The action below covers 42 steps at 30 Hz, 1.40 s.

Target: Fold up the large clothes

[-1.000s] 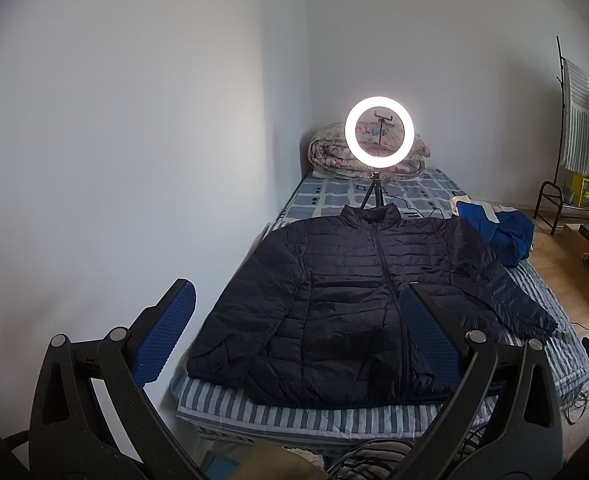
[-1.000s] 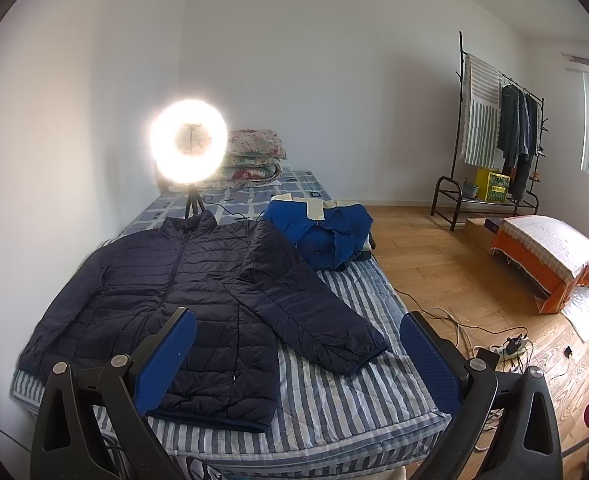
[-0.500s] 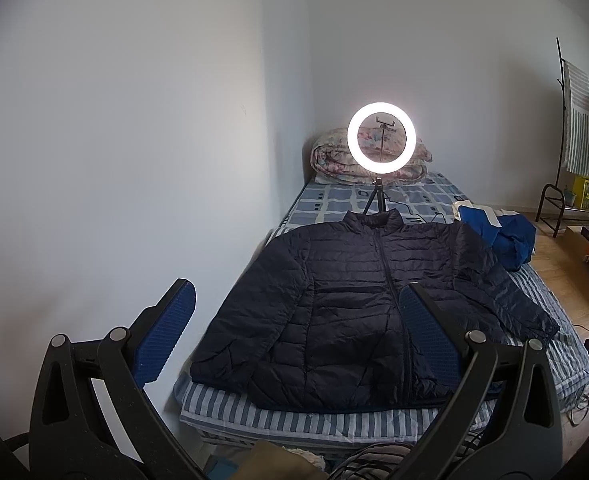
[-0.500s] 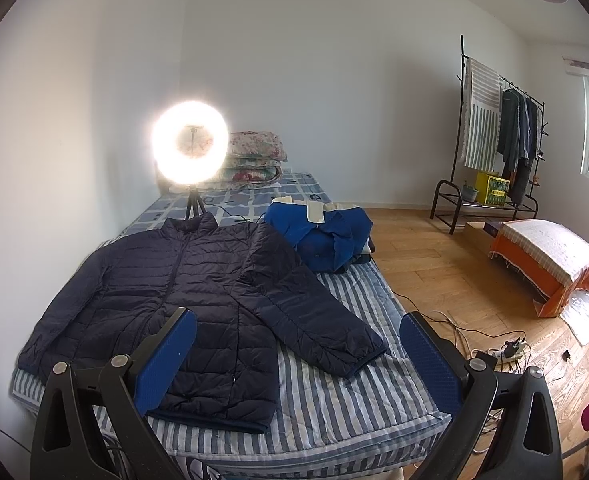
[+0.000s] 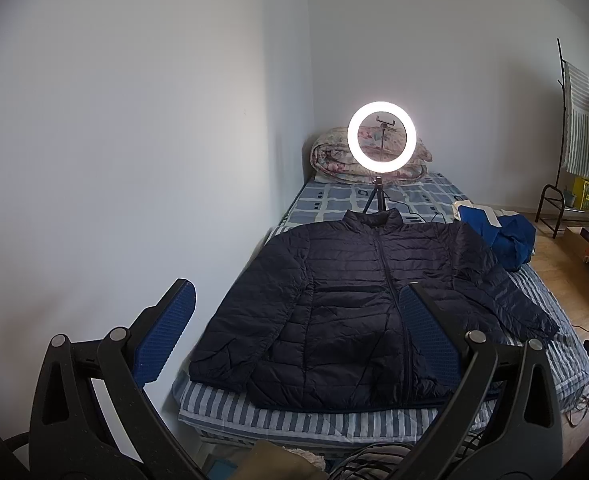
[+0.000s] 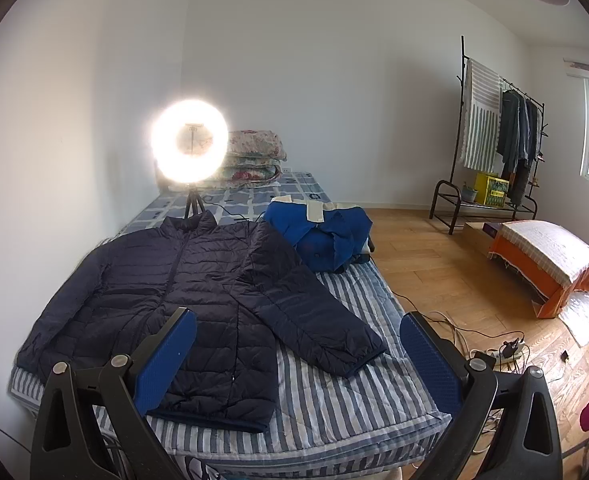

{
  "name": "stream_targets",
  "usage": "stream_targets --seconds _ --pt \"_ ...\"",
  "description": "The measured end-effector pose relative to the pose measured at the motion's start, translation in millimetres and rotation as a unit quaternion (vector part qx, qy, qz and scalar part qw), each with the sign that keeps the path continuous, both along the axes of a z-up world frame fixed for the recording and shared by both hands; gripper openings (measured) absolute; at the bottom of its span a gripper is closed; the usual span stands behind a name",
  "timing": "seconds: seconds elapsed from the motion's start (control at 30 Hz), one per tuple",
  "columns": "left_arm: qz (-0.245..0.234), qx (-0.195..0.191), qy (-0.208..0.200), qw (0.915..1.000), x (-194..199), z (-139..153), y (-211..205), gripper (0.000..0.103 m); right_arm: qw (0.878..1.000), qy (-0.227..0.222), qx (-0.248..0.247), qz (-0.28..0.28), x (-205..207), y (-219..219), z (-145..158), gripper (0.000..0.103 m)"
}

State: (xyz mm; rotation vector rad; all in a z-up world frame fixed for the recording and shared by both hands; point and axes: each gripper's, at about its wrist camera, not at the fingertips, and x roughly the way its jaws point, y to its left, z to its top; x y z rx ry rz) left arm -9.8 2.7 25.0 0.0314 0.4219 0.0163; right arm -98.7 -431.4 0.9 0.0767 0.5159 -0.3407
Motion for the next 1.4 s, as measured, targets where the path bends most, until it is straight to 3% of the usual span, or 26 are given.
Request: stream_targets --seconds 0.93,1.4 --pt "0.003 -0.004 0.0 1.0 0.3 -3.8 -1.3 0.103 1.0 0.005 -0.009 0.006 10.1 12.9 -0.5 0.103" --pt "0.01 -0.008 0.007 0.9999 7.4 -17.9 20.5 0.103 1.0 0.007 -0.011 0.018 20.5 27.9 2.3 0.103"
